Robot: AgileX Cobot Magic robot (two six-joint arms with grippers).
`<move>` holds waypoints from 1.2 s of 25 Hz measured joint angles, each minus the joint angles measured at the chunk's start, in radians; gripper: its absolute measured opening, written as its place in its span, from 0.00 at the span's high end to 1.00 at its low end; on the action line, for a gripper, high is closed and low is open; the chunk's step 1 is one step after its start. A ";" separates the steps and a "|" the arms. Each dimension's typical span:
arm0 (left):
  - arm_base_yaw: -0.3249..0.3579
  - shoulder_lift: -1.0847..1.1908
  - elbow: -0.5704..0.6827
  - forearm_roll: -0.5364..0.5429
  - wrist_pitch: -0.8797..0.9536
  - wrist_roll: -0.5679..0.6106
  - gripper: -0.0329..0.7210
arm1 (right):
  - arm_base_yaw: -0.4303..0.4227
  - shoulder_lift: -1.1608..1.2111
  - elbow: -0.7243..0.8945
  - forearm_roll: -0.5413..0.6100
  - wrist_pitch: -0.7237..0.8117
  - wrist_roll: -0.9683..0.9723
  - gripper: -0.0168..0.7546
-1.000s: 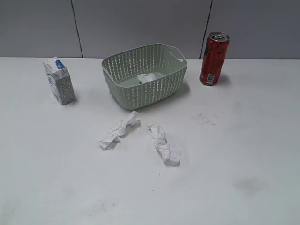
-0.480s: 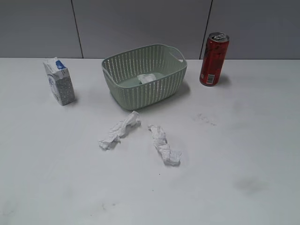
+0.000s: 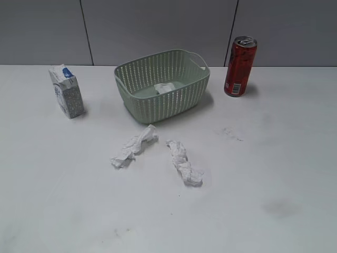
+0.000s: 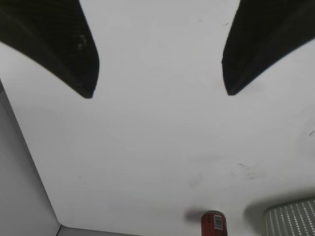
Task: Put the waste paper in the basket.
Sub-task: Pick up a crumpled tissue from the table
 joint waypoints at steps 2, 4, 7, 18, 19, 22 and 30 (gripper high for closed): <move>0.000 -0.001 0.000 0.000 -0.001 0.000 0.25 | 0.000 -0.008 0.001 -0.004 0.000 0.000 0.21; 0.000 -0.001 0.000 0.000 -0.001 0.000 0.25 | 0.000 -0.008 0.001 -0.005 0.000 0.000 0.21; 0.000 -0.001 0.000 0.000 -0.001 0.000 0.25 | 0.004 -0.008 0.001 -0.005 0.000 0.000 0.21; 0.000 -0.001 0.000 0.000 -0.001 0.000 0.25 | 0.041 -0.008 0.001 -0.005 0.000 0.000 0.21; 0.000 -0.001 -0.001 0.000 -0.004 0.000 0.25 | 0.041 -0.008 0.001 -0.005 0.000 0.000 0.21; 0.000 0.003 -0.022 0.000 -0.042 0.000 0.25 | 0.041 -0.008 0.001 -0.006 0.000 0.000 0.21; 0.000 0.211 -0.071 -0.001 -0.299 0.006 0.25 | 0.041 -0.008 0.001 -0.006 0.000 0.000 0.21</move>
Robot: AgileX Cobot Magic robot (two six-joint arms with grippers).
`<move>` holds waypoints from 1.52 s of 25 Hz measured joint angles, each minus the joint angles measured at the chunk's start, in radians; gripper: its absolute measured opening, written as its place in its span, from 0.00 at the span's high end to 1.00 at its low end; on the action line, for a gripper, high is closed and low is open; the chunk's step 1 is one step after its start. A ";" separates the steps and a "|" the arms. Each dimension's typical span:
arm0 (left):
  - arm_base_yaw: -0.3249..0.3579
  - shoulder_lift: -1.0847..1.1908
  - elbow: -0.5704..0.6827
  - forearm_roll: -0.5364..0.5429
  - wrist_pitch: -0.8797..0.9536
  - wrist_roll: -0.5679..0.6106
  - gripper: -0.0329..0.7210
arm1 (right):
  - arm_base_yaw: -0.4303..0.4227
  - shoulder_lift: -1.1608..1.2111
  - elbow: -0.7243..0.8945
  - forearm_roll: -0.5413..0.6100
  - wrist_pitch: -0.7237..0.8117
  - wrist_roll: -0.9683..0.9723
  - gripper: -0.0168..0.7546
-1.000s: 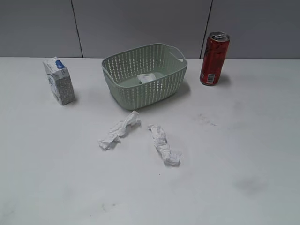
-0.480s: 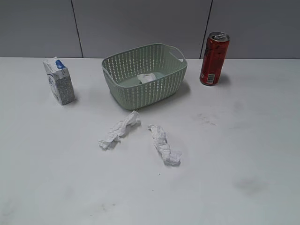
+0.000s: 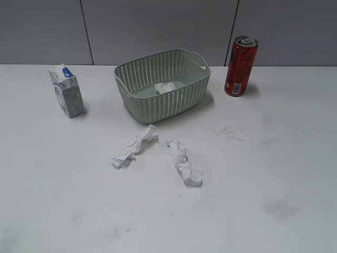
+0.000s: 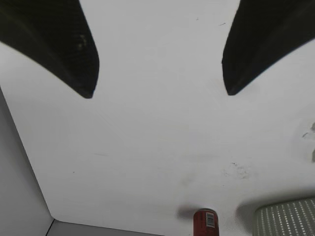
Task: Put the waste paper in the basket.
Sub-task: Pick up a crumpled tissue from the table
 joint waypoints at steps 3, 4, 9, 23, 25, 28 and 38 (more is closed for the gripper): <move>0.000 0.116 -0.014 -0.039 -0.077 0.072 0.25 | 0.000 0.000 0.000 0.000 0.000 0.000 0.21; 0.000 0.161 -0.023 -0.061 -0.099 0.104 0.25 | 0.000 0.000 0.000 0.000 0.000 0.000 0.21; -0.026 0.383 -0.104 -0.169 -0.140 0.249 0.25 | 0.000 0.000 0.000 -0.001 0.000 0.000 0.21; -0.332 1.158 -0.489 -0.234 -0.058 0.335 0.25 | 0.000 0.000 0.000 -0.001 0.000 0.000 0.21; -0.362 1.261 -0.546 -0.234 -0.032 0.335 0.25 | 0.000 0.000 0.000 -0.001 0.000 0.000 0.21; -0.407 1.412 -0.625 -0.234 0.007 0.335 0.25 | 0.000 0.000 0.000 -0.001 0.000 0.000 0.21; -0.458 1.776 -0.779 -0.198 0.008 0.335 0.25 | 0.000 0.000 0.000 -0.002 0.000 0.000 0.21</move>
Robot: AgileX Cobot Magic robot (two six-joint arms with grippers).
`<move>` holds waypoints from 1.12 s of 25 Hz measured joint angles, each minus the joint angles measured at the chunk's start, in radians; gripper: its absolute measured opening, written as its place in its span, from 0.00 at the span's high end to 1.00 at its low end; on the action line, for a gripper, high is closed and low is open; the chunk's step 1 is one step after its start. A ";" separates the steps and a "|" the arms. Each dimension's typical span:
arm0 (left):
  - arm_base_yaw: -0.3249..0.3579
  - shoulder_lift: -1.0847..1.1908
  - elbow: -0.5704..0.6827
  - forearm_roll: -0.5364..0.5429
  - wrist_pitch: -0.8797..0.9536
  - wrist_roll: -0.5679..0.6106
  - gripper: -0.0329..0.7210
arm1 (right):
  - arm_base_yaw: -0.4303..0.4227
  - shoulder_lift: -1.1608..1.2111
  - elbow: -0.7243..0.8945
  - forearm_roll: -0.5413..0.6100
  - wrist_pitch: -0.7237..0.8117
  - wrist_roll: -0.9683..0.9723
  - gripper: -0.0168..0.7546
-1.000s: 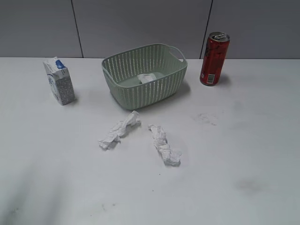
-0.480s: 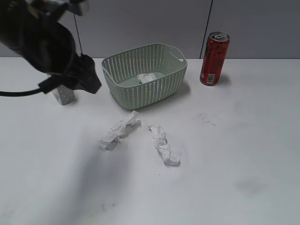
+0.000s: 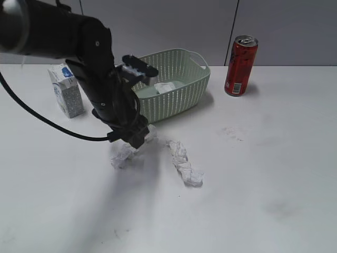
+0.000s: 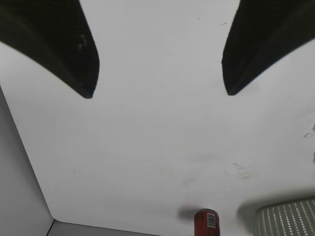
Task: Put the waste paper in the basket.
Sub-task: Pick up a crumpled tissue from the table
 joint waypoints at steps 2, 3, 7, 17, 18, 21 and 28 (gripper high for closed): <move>0.000 0.048 -0.005 0.002 -0.004 0.000 0.25 | 0.000 0.000 0.000 0.000 0.000 0.000 0.21; 0.000 0.067 -0.005 0.002 -0.008 0.000 0.25 | 0.000 0.000 0.000 0.000 0.000 0.000 0.21; 0.000 0.118 -0.007 0.004 -0.016 0.000 0.25 | 0.000 0.000 0.000 0.000 0.000 0.000 0.21; 0.000 0.136 -0.009 0.009 -0.020 0.001 0.58 | 0.000 0.000 0.000 -0.001 0.000 0.000 0.21; 0.000 0.136 -0.009 0.009 -0.017 0.001 0.67 | 0.000 0.000 0.000 -0.001 0.000 0.000 0.21; 0.000 0.135 -0.011 0.009 0.009 0.001 0.87 | 0.000 0.000 0.000 -0.001 0.000 0.000 0.22; 0.000 0.035 -0.017 0.009 0.080 0.001 0.94 | 0.000 0.000 0.000 -0.001 0.000 0.000 0.22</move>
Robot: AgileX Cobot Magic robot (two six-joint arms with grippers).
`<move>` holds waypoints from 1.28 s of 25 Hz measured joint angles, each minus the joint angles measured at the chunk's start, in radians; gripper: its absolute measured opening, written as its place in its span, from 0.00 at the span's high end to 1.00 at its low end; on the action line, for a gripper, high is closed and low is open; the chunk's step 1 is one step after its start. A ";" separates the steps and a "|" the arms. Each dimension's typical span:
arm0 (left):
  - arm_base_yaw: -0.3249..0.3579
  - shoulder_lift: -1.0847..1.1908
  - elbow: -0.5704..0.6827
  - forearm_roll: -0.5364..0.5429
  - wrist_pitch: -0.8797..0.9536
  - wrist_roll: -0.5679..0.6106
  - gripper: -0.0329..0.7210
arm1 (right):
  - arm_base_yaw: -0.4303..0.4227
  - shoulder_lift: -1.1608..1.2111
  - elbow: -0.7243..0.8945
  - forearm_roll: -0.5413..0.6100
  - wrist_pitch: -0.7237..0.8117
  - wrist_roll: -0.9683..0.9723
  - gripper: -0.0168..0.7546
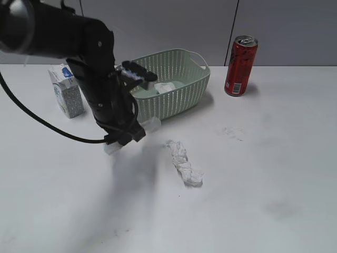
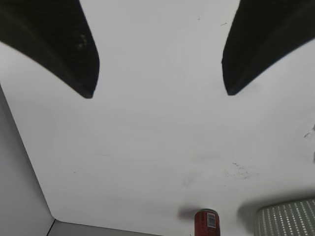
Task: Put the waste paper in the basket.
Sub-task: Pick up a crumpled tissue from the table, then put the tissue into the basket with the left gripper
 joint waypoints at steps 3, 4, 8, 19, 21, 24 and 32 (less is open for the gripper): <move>0.000 -0.087 -0.012 -0.001 0.019 0.000 0.95 | 0.000 0.000 0.000 0.000 0.000 0.000 0.22; 0.000 -0.115 -0.019 -0.001 0.020 0.000 0.95 | 0.000 0.000 0.000 -0.001 0.000 0.000 0.22; 0.000 -0.227 -0.056 -0.001 -0.025 0.000 0.95 | 0.000 0.000 0.000 -0.001 0.000 0.000 0.22; 0.000 -0.270 -0.077 -0.002 -0.629 0.000 0.95 | 0.000 0.000 0.000 -0.001 0.000 0.000 0.22; 0.000 -0.236 -0.077 -0.002 -0.727 0.000 0.95 | 0.000 0.000 0.000 -0.001 0.000 0.000 0.22; 0.000 -0.176 -0.077 -0.003 -0.835 0.002 0.95 | 0.000 0.000 0.000 -0.001 0.000 0.000 0.22; 0.000 -0.003 -0.077 -0.011 -0.945 0.002 0.91 | 0.000 0.000 0.000 -0.002 0.000 0.000 0.22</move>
